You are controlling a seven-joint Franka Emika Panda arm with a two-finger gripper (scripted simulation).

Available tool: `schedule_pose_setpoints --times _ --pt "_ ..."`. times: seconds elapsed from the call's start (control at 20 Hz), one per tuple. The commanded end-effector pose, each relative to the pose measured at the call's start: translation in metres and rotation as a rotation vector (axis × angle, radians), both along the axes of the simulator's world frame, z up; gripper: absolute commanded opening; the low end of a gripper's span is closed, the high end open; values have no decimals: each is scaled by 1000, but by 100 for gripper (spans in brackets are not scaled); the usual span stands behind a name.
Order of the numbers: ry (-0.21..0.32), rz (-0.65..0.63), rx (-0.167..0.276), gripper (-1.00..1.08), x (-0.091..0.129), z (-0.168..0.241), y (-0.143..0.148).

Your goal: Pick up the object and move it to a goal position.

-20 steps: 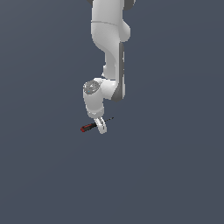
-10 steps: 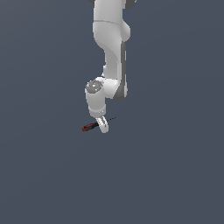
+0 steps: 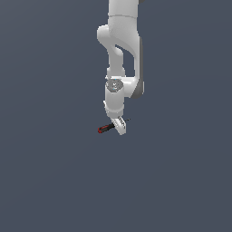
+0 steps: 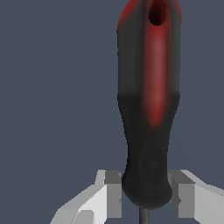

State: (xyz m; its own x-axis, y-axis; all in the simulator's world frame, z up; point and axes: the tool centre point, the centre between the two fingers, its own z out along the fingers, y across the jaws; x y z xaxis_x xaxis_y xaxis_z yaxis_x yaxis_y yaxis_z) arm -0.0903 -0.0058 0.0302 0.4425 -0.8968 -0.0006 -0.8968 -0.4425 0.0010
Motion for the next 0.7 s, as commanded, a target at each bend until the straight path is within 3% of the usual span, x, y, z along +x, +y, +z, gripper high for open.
schedule_pose_setpoints --times 0.0,0.65 --pt "-1 1 0 -100 -4 5 26" --pt "-1 1 0 -100 -26 35 175"
